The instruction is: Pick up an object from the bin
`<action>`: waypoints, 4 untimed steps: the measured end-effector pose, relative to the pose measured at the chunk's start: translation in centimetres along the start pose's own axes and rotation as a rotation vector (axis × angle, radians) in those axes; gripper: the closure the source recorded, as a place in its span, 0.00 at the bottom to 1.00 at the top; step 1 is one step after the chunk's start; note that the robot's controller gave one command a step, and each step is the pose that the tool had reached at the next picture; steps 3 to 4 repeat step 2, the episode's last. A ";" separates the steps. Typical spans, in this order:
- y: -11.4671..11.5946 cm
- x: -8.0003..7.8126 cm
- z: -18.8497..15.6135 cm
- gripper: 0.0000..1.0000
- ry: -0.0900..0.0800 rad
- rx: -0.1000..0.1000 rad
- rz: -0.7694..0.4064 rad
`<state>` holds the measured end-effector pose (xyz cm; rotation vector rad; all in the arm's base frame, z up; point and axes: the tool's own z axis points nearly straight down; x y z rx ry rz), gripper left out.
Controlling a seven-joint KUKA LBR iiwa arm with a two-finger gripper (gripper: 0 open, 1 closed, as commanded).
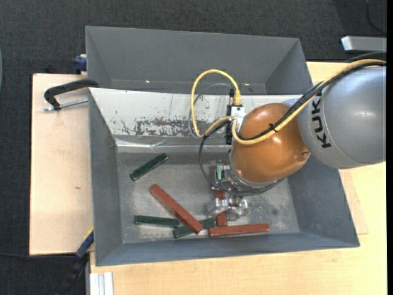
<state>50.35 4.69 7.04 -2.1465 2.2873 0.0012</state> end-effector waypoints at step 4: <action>-1.3 -0.3 -13.7 1.00 0.001 0.000 -0.079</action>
Offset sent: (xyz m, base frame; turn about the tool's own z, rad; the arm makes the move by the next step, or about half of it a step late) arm 0.0114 0.0001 0.1363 -0.0818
